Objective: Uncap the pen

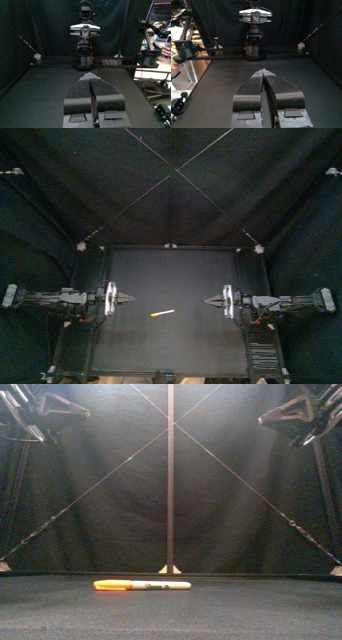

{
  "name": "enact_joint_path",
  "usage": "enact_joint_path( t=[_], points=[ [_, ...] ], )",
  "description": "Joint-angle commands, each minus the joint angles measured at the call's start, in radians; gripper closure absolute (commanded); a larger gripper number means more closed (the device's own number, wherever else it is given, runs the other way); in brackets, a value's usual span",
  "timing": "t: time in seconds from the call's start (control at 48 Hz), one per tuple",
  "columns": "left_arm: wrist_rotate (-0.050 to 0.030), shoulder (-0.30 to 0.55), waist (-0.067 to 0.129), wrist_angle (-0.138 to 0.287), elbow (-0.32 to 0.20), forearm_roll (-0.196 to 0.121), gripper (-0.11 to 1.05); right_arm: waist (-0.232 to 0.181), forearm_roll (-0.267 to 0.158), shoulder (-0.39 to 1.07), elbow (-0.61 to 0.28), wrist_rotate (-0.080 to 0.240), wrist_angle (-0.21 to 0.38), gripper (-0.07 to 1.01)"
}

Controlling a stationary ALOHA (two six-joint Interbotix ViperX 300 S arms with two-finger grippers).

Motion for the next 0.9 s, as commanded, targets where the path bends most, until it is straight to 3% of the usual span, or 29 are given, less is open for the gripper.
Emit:
enact_joint_path(
  t=[0.021, 0.229, 0.375, 0.479, 0.604, 0.75, 0.896],
  points=[
    [0.0015, 0.017, 0.002, -0.006, 0.006, 0.000, 1.00, -0.011, -0.002, 0.043, -0.011, 0.008, -0.006, 0.86],
    [0.0000, 0.074, -0.006, -0.014, 0.005, 0.000, 0.97, -0.029, -0.003, 0.229, -0.058, 0.006, -0.006, 0.89],
    [0.0000, 0.172, -0.008, -0.020, -0.003, 0.000, 0.96, -0.041, -0.003, 0.403, -0.137, -0.005, -0.006, 0.88],
    [0.0061, 0.247, -0.008, -0.020, -0.017, 0.000, 0.96, -0.054, -0.006, 0.517, -0.193, -0.008, -0.006, 0.88],
    [0.0077, 0.318, -0.008, -0.020, -0.034, 0.005, 0.94, -0.057, -0.049, 0.670, -0.262, -0.008, -0.006, 0.87],
    [0.0077, 0.365, -0.002, -0.020, -0.040, 0.008, 0.87, -0.055, -0.130, 0.836, -0.345, 0.009, -0.005, 0.75],
    [0.0077, 0.377, 0.000, -0.020, -0.041, 0.006, 0.76, -0.054, -0.146, 0.966, -0.422, 0.009, -0.003, 0.56]
  ],
)
